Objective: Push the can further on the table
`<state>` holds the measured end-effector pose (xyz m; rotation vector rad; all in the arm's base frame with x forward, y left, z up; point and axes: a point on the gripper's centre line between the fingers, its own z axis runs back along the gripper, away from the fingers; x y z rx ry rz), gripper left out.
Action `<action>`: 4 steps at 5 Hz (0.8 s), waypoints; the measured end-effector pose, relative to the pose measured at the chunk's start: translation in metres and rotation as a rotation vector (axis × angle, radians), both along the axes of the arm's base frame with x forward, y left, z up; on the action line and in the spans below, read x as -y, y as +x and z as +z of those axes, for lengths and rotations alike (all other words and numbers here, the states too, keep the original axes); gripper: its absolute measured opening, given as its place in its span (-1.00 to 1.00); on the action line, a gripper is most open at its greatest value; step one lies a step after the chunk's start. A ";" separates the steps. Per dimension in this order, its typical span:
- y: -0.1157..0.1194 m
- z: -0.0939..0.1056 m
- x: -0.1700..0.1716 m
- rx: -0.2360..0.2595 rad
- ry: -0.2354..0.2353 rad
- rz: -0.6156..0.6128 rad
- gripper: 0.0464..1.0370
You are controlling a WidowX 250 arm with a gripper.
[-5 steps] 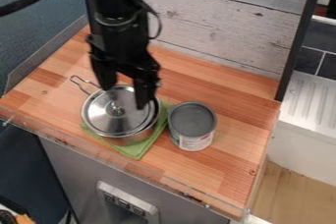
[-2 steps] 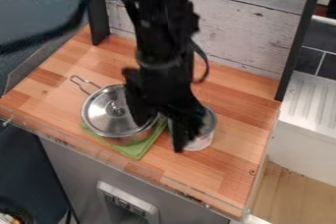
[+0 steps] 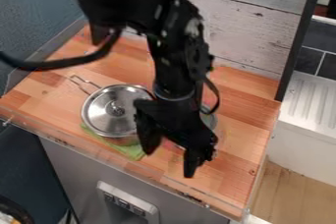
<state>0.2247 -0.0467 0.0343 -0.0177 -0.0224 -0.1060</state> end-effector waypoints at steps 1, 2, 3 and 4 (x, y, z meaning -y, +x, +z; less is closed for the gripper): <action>0.012 -0.010 -0.001 -0.012 -0.012 0.042 0.93; 0.020 -0.025 -0.002 -0.051 -0.013 0.062 0.93; 0.033 -0.035 -0.001 -0.064 -0.001 0.064 0.93; 0.049 -0.040 0.002 -0.057 -0.008 0.056 0.93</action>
